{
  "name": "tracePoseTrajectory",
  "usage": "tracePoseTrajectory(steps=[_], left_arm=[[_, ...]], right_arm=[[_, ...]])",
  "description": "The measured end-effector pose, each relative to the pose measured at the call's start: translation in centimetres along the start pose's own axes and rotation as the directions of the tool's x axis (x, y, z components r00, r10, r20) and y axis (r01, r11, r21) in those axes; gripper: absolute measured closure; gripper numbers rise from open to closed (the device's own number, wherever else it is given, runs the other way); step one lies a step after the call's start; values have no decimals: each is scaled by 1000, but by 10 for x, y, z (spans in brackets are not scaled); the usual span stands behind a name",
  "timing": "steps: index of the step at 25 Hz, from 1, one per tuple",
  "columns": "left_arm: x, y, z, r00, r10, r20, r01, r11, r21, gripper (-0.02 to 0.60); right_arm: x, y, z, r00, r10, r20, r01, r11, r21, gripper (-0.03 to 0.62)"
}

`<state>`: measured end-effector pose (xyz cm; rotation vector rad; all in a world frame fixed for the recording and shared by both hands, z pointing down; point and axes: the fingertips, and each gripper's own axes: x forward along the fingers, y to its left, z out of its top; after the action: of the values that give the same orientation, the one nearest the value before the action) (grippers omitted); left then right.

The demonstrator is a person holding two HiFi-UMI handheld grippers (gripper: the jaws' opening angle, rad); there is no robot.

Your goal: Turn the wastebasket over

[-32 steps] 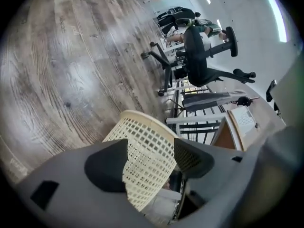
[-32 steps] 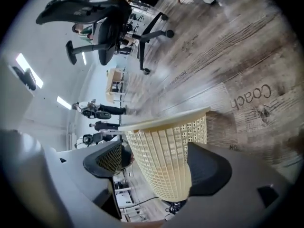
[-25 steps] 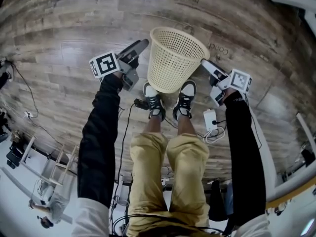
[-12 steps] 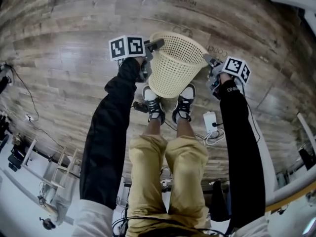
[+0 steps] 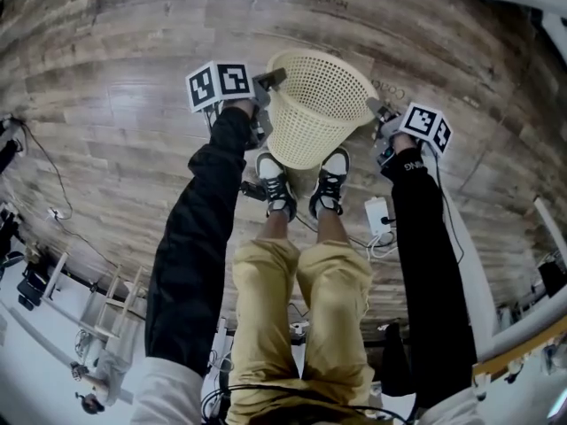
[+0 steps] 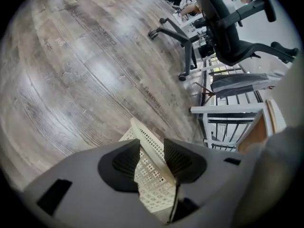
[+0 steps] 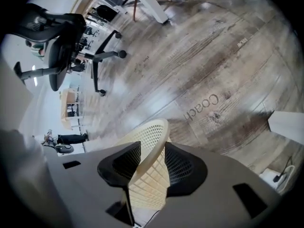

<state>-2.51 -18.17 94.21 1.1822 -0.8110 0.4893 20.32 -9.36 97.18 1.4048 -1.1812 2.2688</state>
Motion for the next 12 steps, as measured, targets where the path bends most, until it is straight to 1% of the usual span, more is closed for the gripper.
tracePoseTrajectory(steps=[3, 5, 8, 10, 12], left_arm=[[-19, -21, 5, 996, -63, 58, 61, 997, 45, 431], [-31, -34, 11, 989, -113, 96, 105, 992, 76, 440], [-46, -47, 15, 977, -165, 132, 148, 980, 130, 454], [-55, -52, 16, 970, -189, 154, 161, 971, 177, 461], [-62, -54, 14, 963, -204, 175, 161, 959, 232, 476]], right_arm=[[-19, 22, 9, 997, 48, 60, -42, 995, -93, 427], [-30, 38, 17, 992, 82, 95, -65, 984, -164, 430], [-44, 59, 25, 982, 135, 135, -94, 956, -278, 433], [-54, 71, 29, 969, 182, 167, -116, 933, -340, 439], [-60, 77, 29, 958, 211, 192, -122, 912, -392, 454]])
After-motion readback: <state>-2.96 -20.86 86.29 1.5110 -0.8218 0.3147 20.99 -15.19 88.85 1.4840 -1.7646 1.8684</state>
